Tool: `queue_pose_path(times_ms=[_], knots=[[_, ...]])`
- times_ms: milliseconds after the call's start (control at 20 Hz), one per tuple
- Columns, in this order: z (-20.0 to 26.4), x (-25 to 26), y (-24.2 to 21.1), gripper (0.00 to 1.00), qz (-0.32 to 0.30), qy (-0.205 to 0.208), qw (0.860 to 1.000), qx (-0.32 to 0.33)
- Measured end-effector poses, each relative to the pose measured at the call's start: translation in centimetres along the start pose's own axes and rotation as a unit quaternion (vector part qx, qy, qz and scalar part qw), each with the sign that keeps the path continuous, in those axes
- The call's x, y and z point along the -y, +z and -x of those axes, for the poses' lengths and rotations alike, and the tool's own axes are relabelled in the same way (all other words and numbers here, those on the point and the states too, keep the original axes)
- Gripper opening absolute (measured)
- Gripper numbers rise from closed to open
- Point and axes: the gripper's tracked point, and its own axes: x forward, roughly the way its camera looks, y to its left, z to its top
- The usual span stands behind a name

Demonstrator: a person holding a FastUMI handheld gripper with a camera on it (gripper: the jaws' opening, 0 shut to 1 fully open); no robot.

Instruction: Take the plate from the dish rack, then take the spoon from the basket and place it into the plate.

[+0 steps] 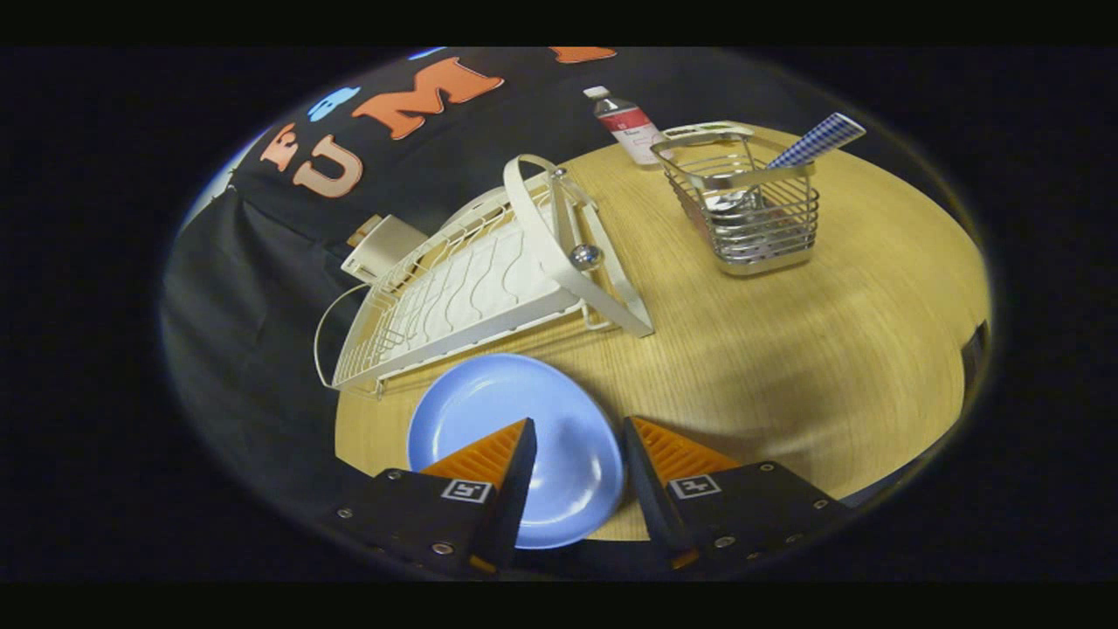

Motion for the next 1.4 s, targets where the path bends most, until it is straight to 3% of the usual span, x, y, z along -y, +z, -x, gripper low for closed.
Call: queue_pose_path(times_ms=[200,400,800,1200,1300,1400], knots=[[2.4,1.8,2.4,0.73,0.045,-0.019,0.997,0.061],[4.6,4.5,5.9,0.83,0.086,-0.049,0.985,0.142],[6.5,7.6,12.4,0.83,0.127,-0.108,0.947,0.274],[6.6,8.9,16.6,0.82,0.17,-0.169,0.904,0.353],[6.5,8.9,17.2,0.79,0.167,-0.173,0.9,0.363],[5.7,9.1,17.2,0.68,0.154,-0.175,0.904,0.359]])
